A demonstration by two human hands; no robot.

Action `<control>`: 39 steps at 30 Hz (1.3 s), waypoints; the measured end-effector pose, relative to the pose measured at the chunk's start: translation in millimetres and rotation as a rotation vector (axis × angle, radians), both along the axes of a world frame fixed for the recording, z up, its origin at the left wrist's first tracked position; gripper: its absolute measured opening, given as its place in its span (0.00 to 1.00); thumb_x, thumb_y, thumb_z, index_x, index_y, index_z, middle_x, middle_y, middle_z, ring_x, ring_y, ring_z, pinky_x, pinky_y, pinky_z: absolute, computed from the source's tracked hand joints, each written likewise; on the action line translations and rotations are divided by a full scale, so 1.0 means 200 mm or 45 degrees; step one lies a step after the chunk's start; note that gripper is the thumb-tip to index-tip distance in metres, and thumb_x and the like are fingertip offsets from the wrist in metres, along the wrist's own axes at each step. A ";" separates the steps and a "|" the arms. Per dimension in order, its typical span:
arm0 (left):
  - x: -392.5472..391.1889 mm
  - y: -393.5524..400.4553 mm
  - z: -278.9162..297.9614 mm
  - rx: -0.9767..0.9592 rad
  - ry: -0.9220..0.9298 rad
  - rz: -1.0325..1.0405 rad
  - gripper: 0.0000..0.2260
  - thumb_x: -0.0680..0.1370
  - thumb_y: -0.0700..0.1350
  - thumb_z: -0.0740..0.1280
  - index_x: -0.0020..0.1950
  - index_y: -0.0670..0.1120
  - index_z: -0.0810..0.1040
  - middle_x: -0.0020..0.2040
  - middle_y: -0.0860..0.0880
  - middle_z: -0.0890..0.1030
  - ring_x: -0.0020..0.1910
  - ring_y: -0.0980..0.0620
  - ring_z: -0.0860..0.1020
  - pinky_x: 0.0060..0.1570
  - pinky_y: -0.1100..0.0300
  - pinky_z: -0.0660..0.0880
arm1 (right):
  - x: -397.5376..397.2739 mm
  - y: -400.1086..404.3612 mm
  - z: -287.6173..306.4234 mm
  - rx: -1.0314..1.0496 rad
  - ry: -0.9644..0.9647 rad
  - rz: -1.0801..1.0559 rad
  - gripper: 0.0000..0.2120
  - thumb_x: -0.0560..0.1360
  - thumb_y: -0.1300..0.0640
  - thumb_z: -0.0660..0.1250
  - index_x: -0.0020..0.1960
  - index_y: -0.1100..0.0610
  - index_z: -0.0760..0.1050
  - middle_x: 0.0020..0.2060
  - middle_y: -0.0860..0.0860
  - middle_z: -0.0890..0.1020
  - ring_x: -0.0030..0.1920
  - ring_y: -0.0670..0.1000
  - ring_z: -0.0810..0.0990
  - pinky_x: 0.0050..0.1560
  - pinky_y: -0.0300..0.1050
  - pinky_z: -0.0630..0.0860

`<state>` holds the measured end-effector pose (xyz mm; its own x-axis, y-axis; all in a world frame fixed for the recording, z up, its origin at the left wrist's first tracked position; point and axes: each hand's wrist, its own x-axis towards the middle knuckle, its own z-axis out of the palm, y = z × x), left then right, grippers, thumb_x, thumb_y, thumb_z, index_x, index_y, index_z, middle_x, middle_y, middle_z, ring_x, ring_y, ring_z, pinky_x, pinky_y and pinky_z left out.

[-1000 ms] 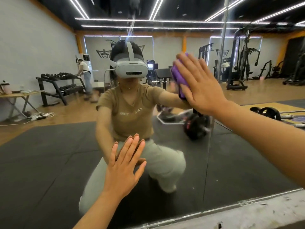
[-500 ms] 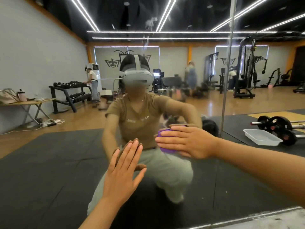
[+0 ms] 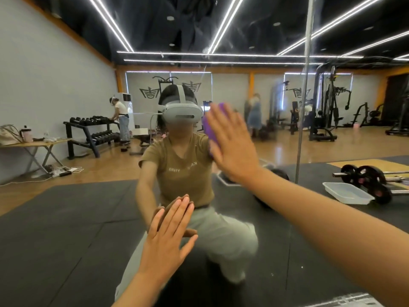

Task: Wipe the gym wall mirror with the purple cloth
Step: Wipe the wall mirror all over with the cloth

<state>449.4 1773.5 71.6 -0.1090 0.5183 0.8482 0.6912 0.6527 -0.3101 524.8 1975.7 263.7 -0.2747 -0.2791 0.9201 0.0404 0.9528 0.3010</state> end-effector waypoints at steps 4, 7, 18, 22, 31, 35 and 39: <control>0.00 0.00 -0.01 -0.002 0.002 -0.011 0.34 0.79 0.59 0.62 0.80 0.44 0.61 0.81 0.46 0.61 0.79 0.49 0.61 0.76 0.47 0.58 | -0.03 -0.03 -0.15 0.599 -0.270 -0.003 0.28 0.81 0.54 0.61 0.80 0.57 0.61 0.79 0.55 0.63 0.80 0.59 0.58 0.80 0.57 0.53; 0.00 -0.02 0.00 -0.026 -0.003 -0.028 0.32 0.80 0.57 0.61 0.80 0.44 0.61 0.80 0.45 0.63 0.78 0.48 0.62 0.74 0.47 0.61 | -0.03 0.00 -0.18 0.700 -0.337 0.033 0.28 0.81 0.56 0.63 0.80 0.57 0.62 0.79 0.53 0.63 0.80 0.57 0.58 0.79 0.56 0.57; 0.06 -0.13 0.34 0.041 0.010 -0.182 0.21 0.79 0.48 0.64 0.71 0.45 0.73 0.70 0.45 0.76 0.69 0.50 0.72 0.70 0.55 0.62 | 0.01 0.01 -0.12 0.561 -0.427 0.434 0.20 0.85 0.60 0.56 0.75 0.61 0.69 0.74 0.57 0.71 0.76 0.58 0.68 0.75 0.56 0.66; 0.09 -0.16 0.59 0.007 0.021 -0.157 0.19 0.78 0.47 0.64 0.68 0.43 0.77 0.67 0.44 0.79 0.66 0.49 0.74 0.65 0.53 0.66 | 0.04 0.01 0.03 0.472 -0.458 0.482 0.21 0.83 0.61 0.59 0.75 0.60 0.69 0.74 0.57 0.71 0.75 0.58 0.69 0.74 0.57 0.67; 0.18 -0.25 1.19 -0.128 -0.230 -0.034 0.19 0.79 0.48 0.61 0.65 0.41 0.80 0.62 0.44 0.81 0.59 0.46 0.80 0.58 0.52 0.72 | 0.12 0.00 0.45 0.354 -0.758 0.491 0.37 0.71 0.65 0.77 0.76 0.57 0.67 0.74 0.53 0.72 0.74 0.53 0.66 0.75 0.48 0.59; 0.22 -0.32 1.50 -0.208 -0.370 -0.010 0.18 0.78 0.47 0.61 0.63 0.41 0.80 0.60 0.45 0.82 0.57 0.46 0.81 0.57 0.53 0.71 | 0.15 -0.02 0.71 0.289 -0.947 0.481 0.38 0.71 0.62 0.79 0.76 0.56 0.67 0.72 0.52 0.74 0.71 0.53 0.70 0.69 0.53 0.72; 0.28 -0.41 1.84 -0.240 -0.444 0.009 0.17 0.78 0.48 0.61 0.60 0.42 0.82 0.57 0.46 0.83 0.54 0.47 0.81 0.55 0.55 0.69 | 0.20 -0.06 1.02 0.214 -0.999 0.443 0.29 0.76 0.60 0.73 0.75 0.57 0.69 0.70 0.54 0.76 0.69 0.55 0.75 0.66 0.53 0.74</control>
